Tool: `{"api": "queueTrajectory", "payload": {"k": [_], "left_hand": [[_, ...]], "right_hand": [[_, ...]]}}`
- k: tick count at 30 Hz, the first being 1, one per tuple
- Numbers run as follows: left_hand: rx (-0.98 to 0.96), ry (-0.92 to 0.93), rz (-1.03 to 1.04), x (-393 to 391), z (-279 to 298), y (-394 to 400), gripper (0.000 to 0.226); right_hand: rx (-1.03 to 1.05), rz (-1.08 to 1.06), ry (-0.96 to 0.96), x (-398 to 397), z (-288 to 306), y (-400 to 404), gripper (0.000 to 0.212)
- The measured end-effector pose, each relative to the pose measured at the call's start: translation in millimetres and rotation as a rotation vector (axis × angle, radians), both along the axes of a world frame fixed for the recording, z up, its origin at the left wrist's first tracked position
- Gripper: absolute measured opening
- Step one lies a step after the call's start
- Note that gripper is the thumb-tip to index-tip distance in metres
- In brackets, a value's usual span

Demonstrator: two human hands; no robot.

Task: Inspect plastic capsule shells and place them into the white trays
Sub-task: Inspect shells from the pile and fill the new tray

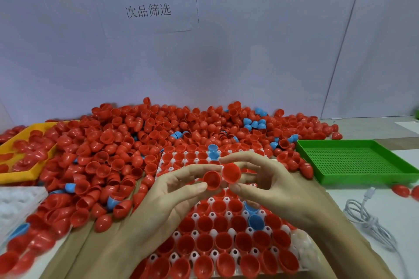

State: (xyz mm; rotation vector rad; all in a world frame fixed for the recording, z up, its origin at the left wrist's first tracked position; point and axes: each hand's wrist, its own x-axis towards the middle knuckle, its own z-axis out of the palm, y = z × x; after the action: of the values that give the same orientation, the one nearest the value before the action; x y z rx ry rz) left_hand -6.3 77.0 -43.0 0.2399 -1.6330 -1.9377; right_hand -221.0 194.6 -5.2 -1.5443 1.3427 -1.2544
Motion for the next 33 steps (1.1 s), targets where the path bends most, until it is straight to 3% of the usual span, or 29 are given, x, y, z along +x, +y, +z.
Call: {"api": "queueTrajectory", "payload": {"k": [8, 15, 19, 21, 24, 27, 30, 33], "left_hand": [[0.035, -0.028, 0.023, -1, 4, 3, 0.038], [0.197, -0.112, 0.201, -7, -1, 1, 0.047], [0.216, -0.089, 0.225, -6, 0, 1, 0.042], [0.147, -0.057, 0.258, -5, 2, 2, 0.038], [-0.158, -0.108, 0.379, -6, 2, 4, 0.037], [-0.368, -0.109, 0.320, -10, -5, 11, 0.036], [-0.491, -0.145, 0.336, -12, -11, 14, 0.039], [-0.453, -0.144, 0.293, -10, -10, 12, 0.045]], "right_hand": [[0.048, -0.022, 0.038, 1, 1, 1, 0.031], [0.028, -0.014, -0.017, 2, -7, -3, 0.023], [-0.008, -0.055, -0.033, 6, -15, -10, 0.022], [-0.044, -0.127, 0.012, 4, -19, -12, 0.023], [-0.074, -0.116, 0.051, -2, -19, -12, 0.022], [-0.104, -0.059, 0.070, -1, -24, -14, 0.022], [-0.132, -0.056, 0.115, 1, -35, -18, 0.021], [-0.145, -0.049, 0.117, -3, -39, -21, 0.018]]}}
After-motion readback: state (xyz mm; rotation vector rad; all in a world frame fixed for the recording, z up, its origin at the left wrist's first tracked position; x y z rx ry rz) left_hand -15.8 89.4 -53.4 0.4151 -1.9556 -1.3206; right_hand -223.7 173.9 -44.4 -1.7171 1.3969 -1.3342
